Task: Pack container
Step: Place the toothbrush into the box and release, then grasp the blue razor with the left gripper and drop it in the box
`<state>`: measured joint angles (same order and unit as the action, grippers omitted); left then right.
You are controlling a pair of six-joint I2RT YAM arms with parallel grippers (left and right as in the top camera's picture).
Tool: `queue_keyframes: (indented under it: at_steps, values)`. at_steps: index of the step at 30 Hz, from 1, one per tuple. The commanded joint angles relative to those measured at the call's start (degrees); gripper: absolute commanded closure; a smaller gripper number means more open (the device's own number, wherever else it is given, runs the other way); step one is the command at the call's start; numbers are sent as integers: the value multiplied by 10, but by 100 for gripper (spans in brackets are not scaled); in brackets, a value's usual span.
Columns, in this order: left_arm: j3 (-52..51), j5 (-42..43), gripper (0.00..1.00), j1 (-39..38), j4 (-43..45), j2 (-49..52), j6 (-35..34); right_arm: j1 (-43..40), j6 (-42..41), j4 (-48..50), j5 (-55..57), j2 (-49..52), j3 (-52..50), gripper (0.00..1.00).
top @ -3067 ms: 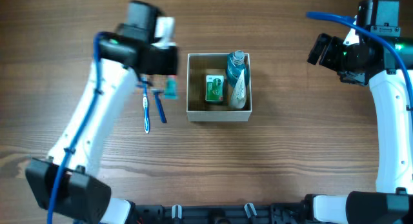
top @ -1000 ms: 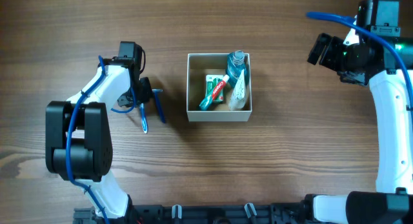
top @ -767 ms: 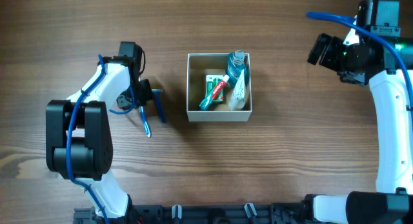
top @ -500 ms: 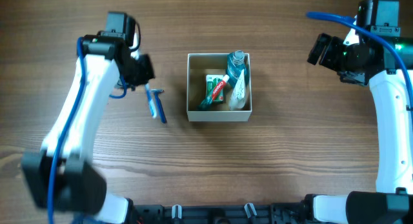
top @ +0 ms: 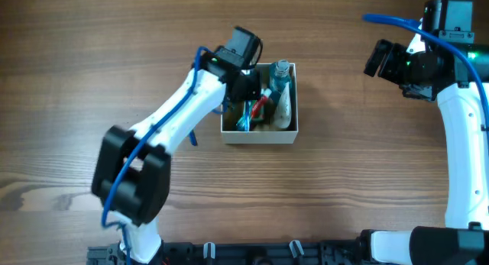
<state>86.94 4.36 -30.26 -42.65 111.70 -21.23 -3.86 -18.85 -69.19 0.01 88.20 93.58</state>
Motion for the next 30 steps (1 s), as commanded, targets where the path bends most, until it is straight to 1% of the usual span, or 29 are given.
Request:
queue_keyframes:
  at_steps: [1, 2, 3, 4, 5, 6, 9, 12, 15, 17, 19, 20, 22, 25, 26, 27, 28, 30]
  values:
    - [0, -1, 80, -4, -4, 3, -18, -1, -8, 2, -1, 7, 5, 0]
    - [0, -1, 73, -4, -8, -2, -19, -1, -8, 2, -1, 7, 5, 0]
    - [1, -1, 62, -4, -16, -11, -27, -1, -8, 2, -1, 7, 5, 0]
    - [1, -1, 57, -4, -23, -26, -33, -1, -8, 2, -1, 7, 5, 0]
    - [1, -1, 46, -4, -27, -41, -32, -1, -8, 2, -1, 7, 5, 0]
    - [1, -2, 43, -3, -35, -64, -32, -1, -8, 2, -1, 7, 5, 0]
    - [1, -10, 39, 1, -52, -138, -32, -1, -8, 2, -1, 7, 5, 0]
    - [1, -71, 32, 19, -99, -221, -32, -1, -8, 2, -1, 7, 5, 0]
    - [1, -134, 30, 48, -173, -269, -32, -1, -8, 2, -1, 7, 5, 0]
    - [-1, -141, 31, 74, -215, -274, -33, -1, -8, 2, -1, 7, 5, 0]
    - [-34, -139, 30, 106, -227, -262, -46, -1, -8, 2, -1, 7, 5, 0]
    - [-55, -138, 29, 116, -219, -256, -56, -1, -8, 2, -1, 7, 5, 0]
    - [-122, -125, 26, 136, -175, -233, -80, -1, -8, 2, -1, 7, 5, 0]
    - [-221, -68, 26, 158, -73, -184, -80, -1, -8, 2, -1, 7, 5, 0]
    - [-240, -50, 28, 164, -48, -166, -80, -1, -8, 2, -1, 7, 5, 0]
    - [-255, -34, 34, 170, -26, -139, -80, -1, -8, 2, -1, 7, 5, 0]
    - [-258, -36, 39, 171, -16, -126, -77, -1, -8, 2, -1, 7, 5, 0]
    - [-259, -37, 40, 171, 12, -98, -65, -1, -8, 2, -1, 7, 5, 0]
